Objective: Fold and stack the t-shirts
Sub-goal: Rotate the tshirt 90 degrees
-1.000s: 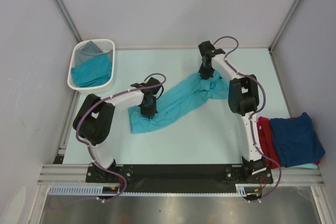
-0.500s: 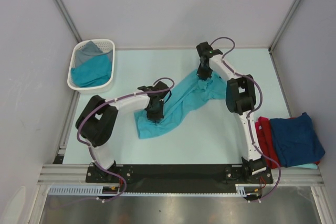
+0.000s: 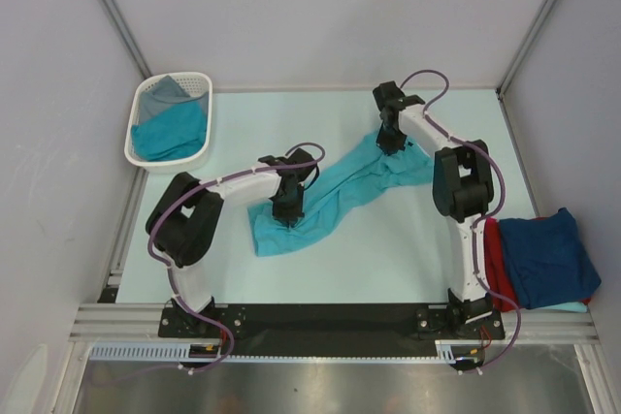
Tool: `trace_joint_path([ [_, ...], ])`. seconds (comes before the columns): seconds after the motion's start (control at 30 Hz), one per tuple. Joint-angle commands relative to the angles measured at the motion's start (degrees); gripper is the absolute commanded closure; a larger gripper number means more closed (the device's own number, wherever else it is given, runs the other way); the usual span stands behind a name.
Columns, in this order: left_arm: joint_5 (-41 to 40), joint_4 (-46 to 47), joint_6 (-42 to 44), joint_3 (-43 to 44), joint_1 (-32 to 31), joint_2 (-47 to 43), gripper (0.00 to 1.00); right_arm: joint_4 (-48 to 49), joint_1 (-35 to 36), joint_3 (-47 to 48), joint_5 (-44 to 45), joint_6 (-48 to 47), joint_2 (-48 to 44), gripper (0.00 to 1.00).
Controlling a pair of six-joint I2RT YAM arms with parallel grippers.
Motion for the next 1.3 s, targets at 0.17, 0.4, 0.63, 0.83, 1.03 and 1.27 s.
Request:
trace_joint_path([
  [0.17,-1.3,0.3,0.7,1.5,0.1,1.3,1.00,1.5,-1.6,1.2,2.6,-2.1,-5.7,1.00],
  [0.4,-1.0,0.5,0.5,1.7,0.0,1.2,1.00,1.6,-1.8,-3.9,4.0,-1.4,-7.2,1.00],
  [0.63,-1.4,-0.2,0.7,2.8,0.1,1.3,1.00,1.3,-2.2,-7.0,4.4,-1.1,-6.9,1.00],
  [0.83,-2.6,-0.7,0.6,3.1,0.1,0.8,0.97,1.3,-2.6,-6.9,3.4,-1.5,-5.4,0.69],
  [1.03,-3.8,-1.3,0.9,4.2,0.1,0.2,0.90,1.4,-2.5,-4.4,2.5,-2.5,-5.5,0.40],
  [1.27,-3.9,-1.9,1.0,5.9,0.1,1.6,0.87,0.7,-3.3,-4.3,1.8,-2.5,-3.6,0.33],
])
